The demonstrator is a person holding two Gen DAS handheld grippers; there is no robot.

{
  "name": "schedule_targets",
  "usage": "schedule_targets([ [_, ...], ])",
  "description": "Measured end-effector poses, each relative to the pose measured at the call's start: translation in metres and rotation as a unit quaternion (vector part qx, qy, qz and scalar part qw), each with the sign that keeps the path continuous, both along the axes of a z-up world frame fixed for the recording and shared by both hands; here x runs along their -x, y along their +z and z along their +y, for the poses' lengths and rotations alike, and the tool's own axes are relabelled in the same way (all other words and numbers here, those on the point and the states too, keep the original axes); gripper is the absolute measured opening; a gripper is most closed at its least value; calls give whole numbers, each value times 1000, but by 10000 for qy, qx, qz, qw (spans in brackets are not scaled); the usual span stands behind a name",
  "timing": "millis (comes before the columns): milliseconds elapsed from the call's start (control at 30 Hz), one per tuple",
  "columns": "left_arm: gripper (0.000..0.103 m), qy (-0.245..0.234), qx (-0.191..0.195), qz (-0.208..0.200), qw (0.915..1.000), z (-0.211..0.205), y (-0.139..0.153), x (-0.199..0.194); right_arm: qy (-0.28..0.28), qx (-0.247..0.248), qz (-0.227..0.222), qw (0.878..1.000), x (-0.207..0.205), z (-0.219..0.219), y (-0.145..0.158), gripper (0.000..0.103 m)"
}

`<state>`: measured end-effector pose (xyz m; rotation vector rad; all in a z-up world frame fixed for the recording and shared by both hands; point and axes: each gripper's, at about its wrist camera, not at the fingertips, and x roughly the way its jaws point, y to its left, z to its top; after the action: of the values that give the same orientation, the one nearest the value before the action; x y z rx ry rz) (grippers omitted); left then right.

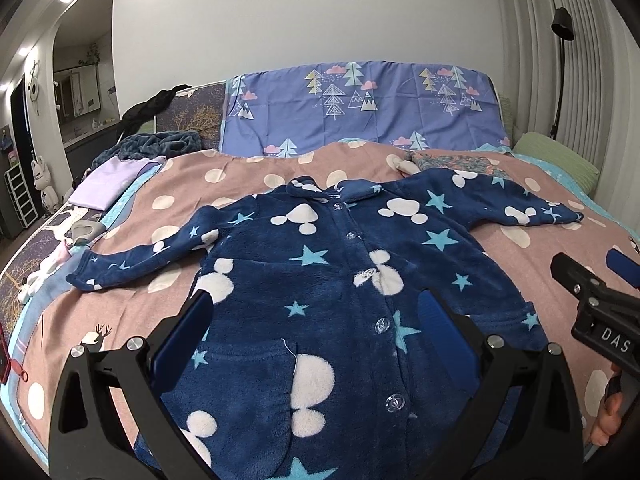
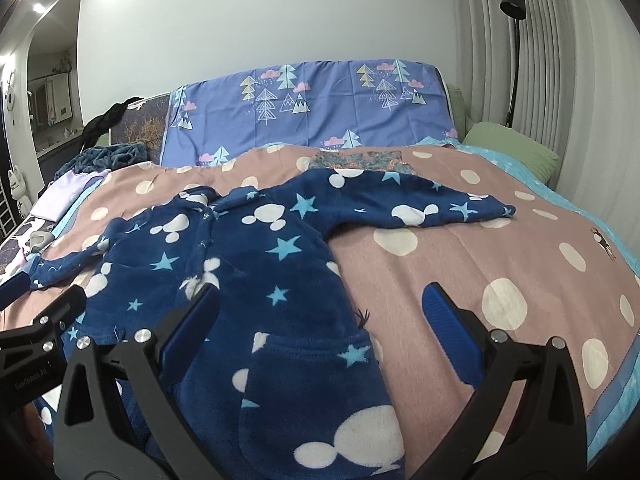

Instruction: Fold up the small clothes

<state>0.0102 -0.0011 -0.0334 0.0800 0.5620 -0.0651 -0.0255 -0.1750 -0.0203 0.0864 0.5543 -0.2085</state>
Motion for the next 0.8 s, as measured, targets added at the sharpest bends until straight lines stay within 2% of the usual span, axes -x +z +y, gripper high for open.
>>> schedule_targets([
  [167,102,-147,91,15,9998,0,1,1,-44,-20,-12,10000,0,-3,-1,101],
  [400,102,-282,-36,-248,9993,-8,5,8,-112,-40,41,9999,-2,-5,-2,101],
  [567,102,-329,28,-223,9992,-10,4,5,-8,0,-30,10000,-1,-3,-2,101],
  [800,102,-303,169,-41,9994,-2,-1,0,-207,372,-610,9972,7,4,4,101],
])
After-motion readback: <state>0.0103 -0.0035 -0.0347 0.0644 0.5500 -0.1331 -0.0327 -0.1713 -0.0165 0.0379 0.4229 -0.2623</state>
